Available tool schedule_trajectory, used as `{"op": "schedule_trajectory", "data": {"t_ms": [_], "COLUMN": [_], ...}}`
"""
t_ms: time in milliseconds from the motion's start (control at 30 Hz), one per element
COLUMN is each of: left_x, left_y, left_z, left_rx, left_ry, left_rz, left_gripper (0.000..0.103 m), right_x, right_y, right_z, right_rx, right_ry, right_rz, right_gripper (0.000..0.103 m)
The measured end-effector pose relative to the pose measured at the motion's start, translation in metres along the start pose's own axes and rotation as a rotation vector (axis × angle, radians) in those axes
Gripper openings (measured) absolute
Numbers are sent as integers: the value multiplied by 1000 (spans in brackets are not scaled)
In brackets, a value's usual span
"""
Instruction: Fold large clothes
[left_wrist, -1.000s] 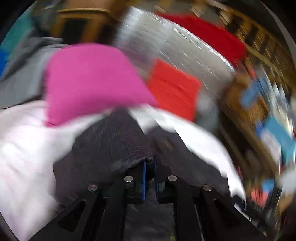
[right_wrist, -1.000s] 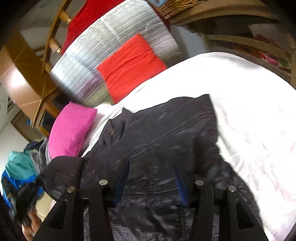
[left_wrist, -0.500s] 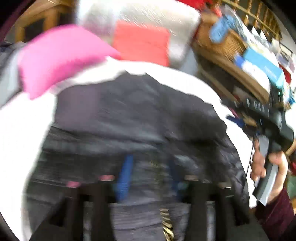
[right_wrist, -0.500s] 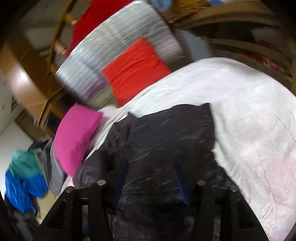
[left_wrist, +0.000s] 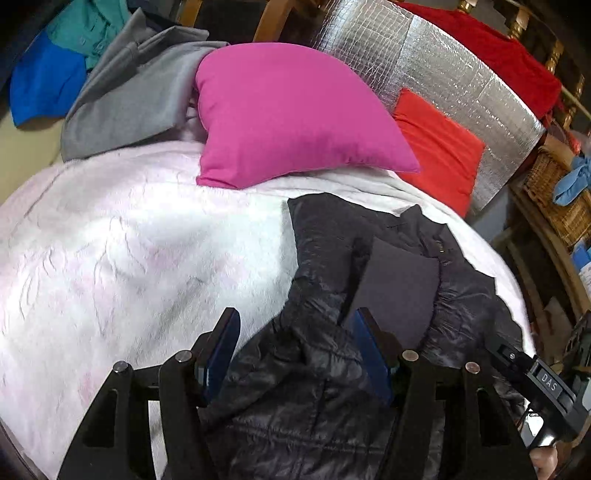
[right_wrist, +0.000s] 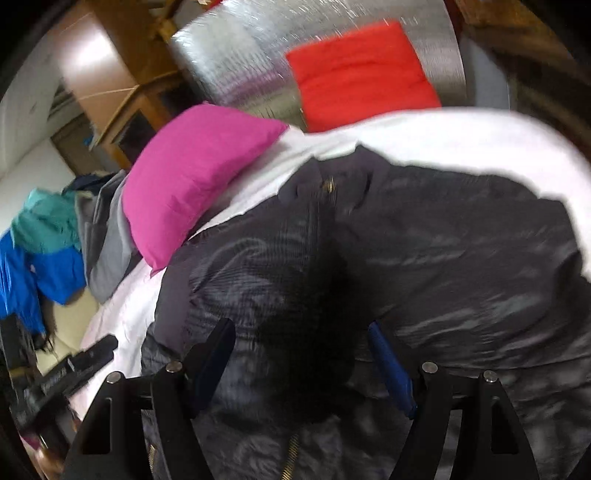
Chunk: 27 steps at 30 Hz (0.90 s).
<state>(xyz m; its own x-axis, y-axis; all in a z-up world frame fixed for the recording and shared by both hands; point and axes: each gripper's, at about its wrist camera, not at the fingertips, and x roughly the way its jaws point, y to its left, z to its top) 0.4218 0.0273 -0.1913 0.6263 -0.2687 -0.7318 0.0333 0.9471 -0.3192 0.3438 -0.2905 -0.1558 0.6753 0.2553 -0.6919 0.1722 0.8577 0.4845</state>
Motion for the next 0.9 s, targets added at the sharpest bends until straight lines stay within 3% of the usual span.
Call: {"op": "schedule_trajectory", "data": {"t_ms": [67, 133, 233, 333, 367, 400, 433, 500, 600, 667, 733, 800, 900], "left_x": [8, 14, 17, 23, 28, 36, 43, 62, 71, 67, 63, 58, 44], "left_y": [-3, -8, -25, -54, -61, -69, -73, -79, -92, -101, -109, -118, -132], "left_z": [6, 9, 14, 13, 11, 7, 2, -10, -26, -32, -36, -40, -46], "left_rx": [11, 9, 45, 117, 130, 140, 140, 140, 227, 272, 289, 301, 332], "left_ry": [-12, -24, -54, -37, -22, 10, 33, 86, 63, 29, 7, -12, -36], "left_rz": [17, -11, -118, -234, -253, -272, -280, -290, -230, -218, -215, -204, -192], "left_gripper": [64, 64, 64, 65, 67, 77, 82, 82, 82, 75, 41, 26, 21], "right_x": [14, 22, 14, 8, 6, 2, -3, -19, -43, -58, -72, -81, -88], "right_y": [0, 3, 1, -12, -19, -25, -33, -48, -76, -94, -112, -120, -118], "right_z": [-5, -10, -12, -18, -21, -22, -26, -32, -33, -32, -29, -27, -23], "right_rx": [5, -15, -14, 77, 127, 172, 230, 320, 383, 405, 422, 432, 405], "right_ry": [24, 38, 23, 31, 35, 41, 48, 49, 27, 0, -26, -42, -46], "right_rz": [-31, -60, -47, 5, 30, 52, 81, 105, 75, 62, 40, 39, 42], "right_gripper": [71, 56, 55, 56, 56, 59, 62, 62, 62, 62, 62, 62, 62]}}
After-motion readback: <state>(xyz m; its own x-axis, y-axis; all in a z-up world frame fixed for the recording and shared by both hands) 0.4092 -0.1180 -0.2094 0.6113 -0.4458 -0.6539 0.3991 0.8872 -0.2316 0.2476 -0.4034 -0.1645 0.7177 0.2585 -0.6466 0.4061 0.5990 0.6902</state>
